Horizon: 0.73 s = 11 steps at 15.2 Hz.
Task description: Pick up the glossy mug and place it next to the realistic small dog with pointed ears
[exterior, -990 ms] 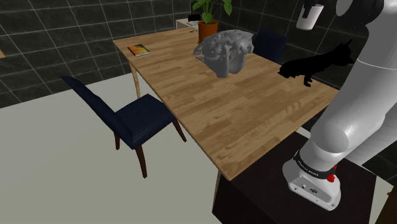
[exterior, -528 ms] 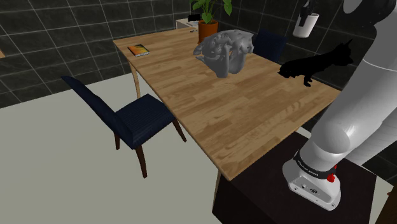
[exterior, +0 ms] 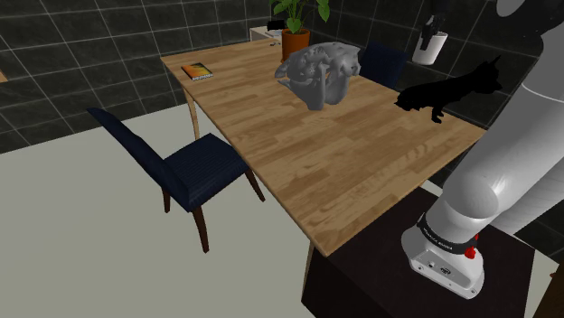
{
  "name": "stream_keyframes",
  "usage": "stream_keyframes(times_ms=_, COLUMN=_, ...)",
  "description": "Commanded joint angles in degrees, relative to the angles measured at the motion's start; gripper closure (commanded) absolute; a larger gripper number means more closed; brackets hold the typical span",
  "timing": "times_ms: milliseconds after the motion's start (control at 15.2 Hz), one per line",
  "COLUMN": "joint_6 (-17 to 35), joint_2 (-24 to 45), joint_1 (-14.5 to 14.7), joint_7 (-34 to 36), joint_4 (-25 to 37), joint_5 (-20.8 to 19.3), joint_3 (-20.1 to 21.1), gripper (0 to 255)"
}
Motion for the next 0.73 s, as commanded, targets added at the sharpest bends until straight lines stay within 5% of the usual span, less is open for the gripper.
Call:
stream_keyframes(times_ms=0, joint_6=1.6, joint_2=-0.4, joint_1=0.2, joint_7=0.3, joint_4=-1.9, joint_5=-0.3, joint_3=0.1, gripper=255)
stream_keyframes(times_ms=660, joint_6=9.4, joint_2=-1.0, joint_1=0.4, joint_7=0.8, joint_4=-10.2, joint_5=-0.7, joint_3=0.2, gripper=255)
